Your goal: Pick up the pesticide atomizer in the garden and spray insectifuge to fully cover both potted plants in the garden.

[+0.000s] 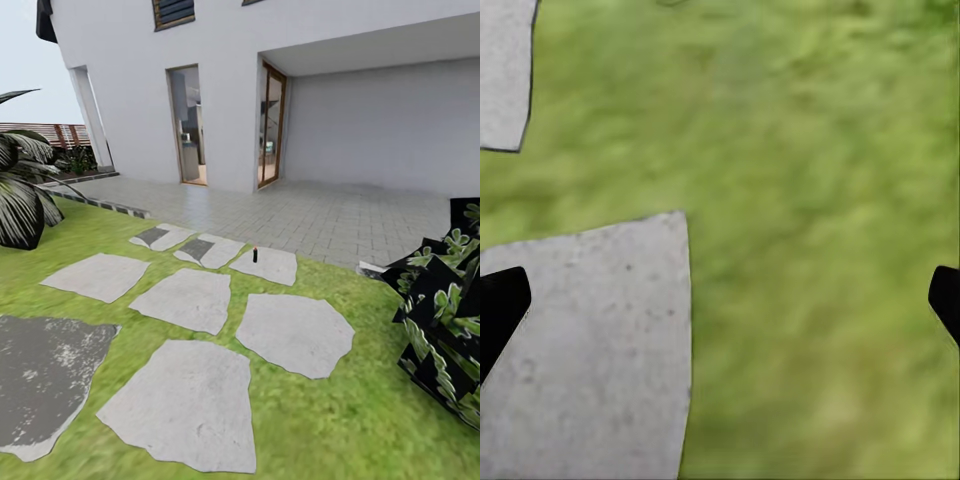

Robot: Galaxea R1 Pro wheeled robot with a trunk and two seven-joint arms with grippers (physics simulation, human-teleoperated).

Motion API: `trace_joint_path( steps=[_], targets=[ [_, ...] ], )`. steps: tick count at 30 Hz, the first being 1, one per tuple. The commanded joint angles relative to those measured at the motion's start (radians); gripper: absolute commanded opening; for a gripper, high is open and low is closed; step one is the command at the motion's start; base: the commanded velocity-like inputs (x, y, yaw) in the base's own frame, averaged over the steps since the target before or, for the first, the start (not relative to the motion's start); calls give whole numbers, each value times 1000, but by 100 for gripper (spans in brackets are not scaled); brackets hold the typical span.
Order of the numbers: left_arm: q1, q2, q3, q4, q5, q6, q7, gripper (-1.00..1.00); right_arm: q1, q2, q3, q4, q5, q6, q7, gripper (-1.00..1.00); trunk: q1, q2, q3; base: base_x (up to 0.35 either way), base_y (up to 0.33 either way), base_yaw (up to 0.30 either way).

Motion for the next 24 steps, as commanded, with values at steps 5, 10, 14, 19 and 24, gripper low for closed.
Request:
trace_joint_path(
  steps=[5,10,14,19,24],
  targets=[
    [0,0,-1,1,7,-3,-1,100,0,0,0,1,2,-3,0,100,0,0,-1,340,-4,0],
    [0,0,-1,1,7,-3,-1,100,0,0,1,1,1,-3,0,100,0,0,-1,339,-1,0],
    [0,0,-1,1,7,-5,-1,100,0,0,1,1,2,-3,0,100,0,0,-1,340,0,0],
    [0,0,-1,1,7,-7,-1,100,0,0,1,1,2,-3,0,100,0,0,-1,340,0,0],
    [0,0,-1,1,7,-7,-1,100,0,0,1,1,2,-3,0,100,0,0,-1,340,0,0]
  ],
)
